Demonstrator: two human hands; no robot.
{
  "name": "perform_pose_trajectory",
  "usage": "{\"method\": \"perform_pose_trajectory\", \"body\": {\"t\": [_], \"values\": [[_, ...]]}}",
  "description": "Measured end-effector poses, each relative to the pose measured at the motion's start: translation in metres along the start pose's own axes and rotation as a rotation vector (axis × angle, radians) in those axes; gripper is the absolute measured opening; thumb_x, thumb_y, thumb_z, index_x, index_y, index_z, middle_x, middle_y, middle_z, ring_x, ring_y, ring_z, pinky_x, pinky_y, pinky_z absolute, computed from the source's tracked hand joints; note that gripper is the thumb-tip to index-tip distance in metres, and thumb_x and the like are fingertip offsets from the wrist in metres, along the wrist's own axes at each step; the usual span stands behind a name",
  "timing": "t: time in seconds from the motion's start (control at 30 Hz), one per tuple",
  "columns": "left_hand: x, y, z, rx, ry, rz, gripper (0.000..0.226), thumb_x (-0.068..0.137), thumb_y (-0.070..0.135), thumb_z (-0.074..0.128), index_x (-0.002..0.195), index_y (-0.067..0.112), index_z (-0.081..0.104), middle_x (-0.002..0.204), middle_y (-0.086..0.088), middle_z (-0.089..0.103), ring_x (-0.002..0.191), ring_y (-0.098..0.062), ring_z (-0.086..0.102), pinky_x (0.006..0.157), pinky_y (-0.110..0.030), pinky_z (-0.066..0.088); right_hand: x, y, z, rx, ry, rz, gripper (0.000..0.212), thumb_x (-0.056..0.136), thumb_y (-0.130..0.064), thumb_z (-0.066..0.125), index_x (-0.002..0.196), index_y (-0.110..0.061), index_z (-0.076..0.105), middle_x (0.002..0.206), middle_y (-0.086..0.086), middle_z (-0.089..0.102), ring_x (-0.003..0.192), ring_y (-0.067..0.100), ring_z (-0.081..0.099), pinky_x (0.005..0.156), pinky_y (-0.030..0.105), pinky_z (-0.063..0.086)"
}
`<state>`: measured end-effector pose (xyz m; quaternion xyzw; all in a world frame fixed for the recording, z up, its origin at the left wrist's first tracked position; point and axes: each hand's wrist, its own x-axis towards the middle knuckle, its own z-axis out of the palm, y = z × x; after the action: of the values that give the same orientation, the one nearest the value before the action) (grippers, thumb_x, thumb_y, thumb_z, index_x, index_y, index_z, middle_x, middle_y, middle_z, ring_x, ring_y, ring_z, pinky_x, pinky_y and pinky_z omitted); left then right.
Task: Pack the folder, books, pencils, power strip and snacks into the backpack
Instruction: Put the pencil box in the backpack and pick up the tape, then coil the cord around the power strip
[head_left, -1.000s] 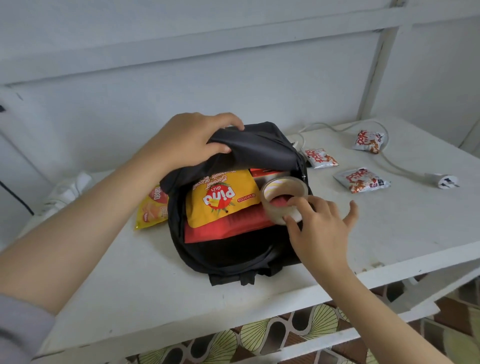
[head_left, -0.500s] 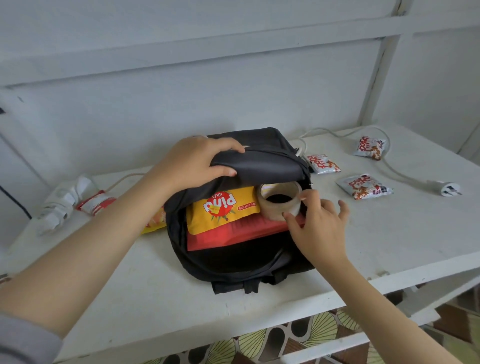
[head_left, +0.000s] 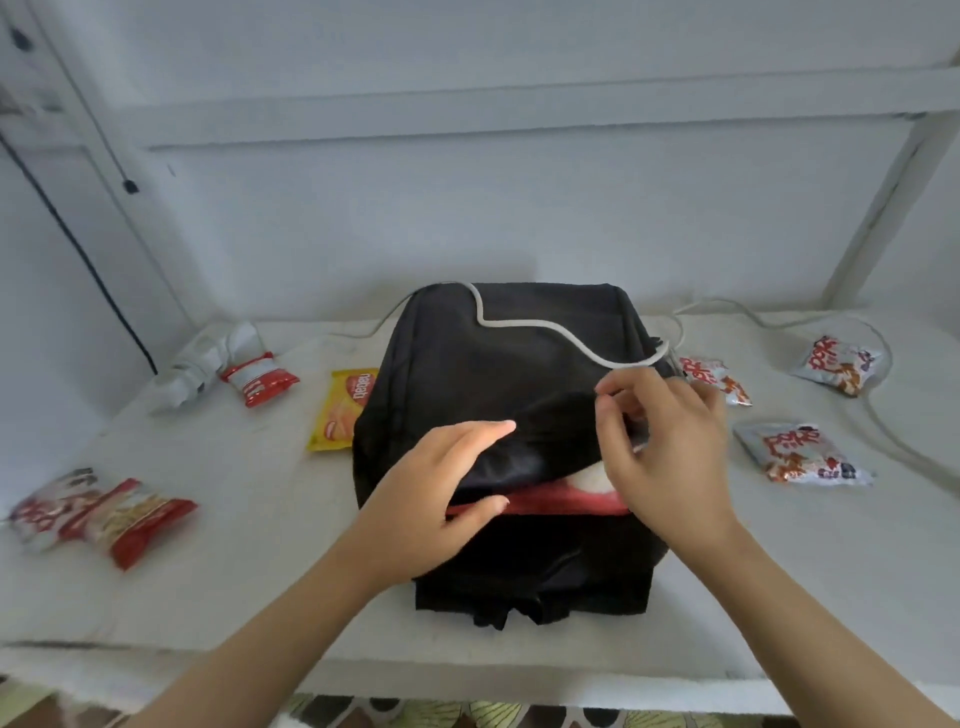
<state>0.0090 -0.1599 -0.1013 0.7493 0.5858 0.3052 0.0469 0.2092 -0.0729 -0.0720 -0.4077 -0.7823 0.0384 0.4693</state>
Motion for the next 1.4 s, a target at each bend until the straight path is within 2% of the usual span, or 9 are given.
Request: {"method": "perform_pose_trajectory", "body": {"t": [0.07,0.2,0.33,0.57,0.73,0.9,1.07,1.23,1.4], "values": [[-0.007,0.004,0.002,-0.092,0.115,-0.062,0.048,0.089,0.035,0.052,0.134,0.036,0.037,0.128,0.036,0.037,0.125,0.011,0.033,0.101,-0.003,0.023,0.015,-0.008,0.008,0.027,-0.06,-0.095,0.012,0.084,-0.024,0.049,0.083,-0.022,0.06,0.059,-0.014,0.054,0.06,0.006,0.052,0.082,0.023,0.026],[-0.018,-0.006,-0.009,-0.138,0.362,-0.175,0.035,0.091,0.028,0.047,0.126,0.024,0.05,0.122,0.019,0.053,0.118,0.002,0.048,0.098,-0.012,0.035,0.049,-0.032,0.027,0.087,-0.265,-0.244,0.015,0.086,-0.025,0.049,0.078,-0.023,0.062,0.053,-0.01,0.053,0.052,0.009,0.051,0.082,0.028,0.032],[-0.038,-0.041,-0.042,0.006,0.419,-0.343,0.035,0.088,0.035,0.045,0.12,0.025,0.054,0.107,0.019,0.06,0.102,0.003,0.056,0.089,-0.011,0.04,0.09,-0.071,0.053,0.148,-0.55,-0.346,0.02,0.091,-0.03,0.048,0.08,-0.02,0.062,0.055,-0.013,0.05,0.054,0.008,0.049,0.079,0.03,0.037],[-0.066,-0.145,-0.108,0.314,0.436,-0.612,0.023,0.088,0.019,0.057,0.109,0.013,0.062,0.098,0.0,0.066,0.091,-0.016,0.058,0.083,-0.029,0.042,0.144,-0.137,0.163,-0.071,-0.779,-0.547,0.021,0.092,-0.031,0.046,0.104,-0.02,0.061,0.103,-0.003,0.063,0.098,0.02,0.056,0.081,0.031,0.036],[-0.063,-0.224,-0.146,0.375,0.316,-0.78,0.039,0.087,0.021,0.057,0.125,0.012,0.051,0.114,-0.01,0.06,0.107,-0.028,0.053,0.088,-0.038,0.042,0.152,-0.141,0.271,-0.256,-0.918,-0.443,0.037,0.093,-0.02,0.042,0.129,-0.014,0.045,0.126,0.01,0.056,0.114,0.029,0.051,0.086,0.033,0.04],[-0.048,-0.282,-0.157,0.315,0.117,-0.954,0.074,0.085,0.038,0.06,0.143,0.014,0.022,0.136,-0.014,0.043,0.123,-0.035,0.042,0.097,-0.044,0.04,0.144,-0.114,0.334,-0.437,-0.916,-0.288,0.045,0.092,-0.02,0.041,0.135,-0.01,0.035,0.129,0.01,0.054,0.116,0.032,0.052,0.096,0.042,0.037],[-0.032,-0.312,-0.153,0.06,0.19,-1.047,0.097,0.082,0.049,0.061,0.148,0.016,-0.002,0.148,-0.014,0.031,0.132,-0.034,0.035,0.104,-0.043,0.035,0.148,-0.103,0.356,-0.484,-0.865,-0.286,0.033,0.095,-0.022,0.038,0.125,-0.014,0.047,0.119,0.007,0.06,0.111,0.028,0.055,0.105,0.046,0.027],[-0.019,-0.328,-0.148,0.049,0.201,-1.083,0.097,0.082,0.047,0.062,0.145,0.003,0.003,0.137,-0.019,0.044,0.123,-0.035,0.044,0.095,-0.037,0.039,0.148,-0.105,0.358,-0.574,-0.865,-0.29,0.035,0.094,-0.037,0.042,0.121,-0.019,0.056,0.125,0.01,0.053,0.115,0.029,0.049,0.096,0.04,0.036],[-0.007,-0.333,-0.15,-0.035,0.153,-1.178,0.099,0.067,0.047,0.07,0.139,0.001,0.02,0.133,-0.018,0.038,0.12,-0.033,0.044,0.098,-0.039,0.042,0.145,-0.105,0.358,-0.495,-0.849,-0.244,0.033,0.091,-0.026,0.043,0.122,-0.016,0.047,0.115,0.006,0.059,0.105,0.028,0.055,0.094,0.042,0.037]]}}
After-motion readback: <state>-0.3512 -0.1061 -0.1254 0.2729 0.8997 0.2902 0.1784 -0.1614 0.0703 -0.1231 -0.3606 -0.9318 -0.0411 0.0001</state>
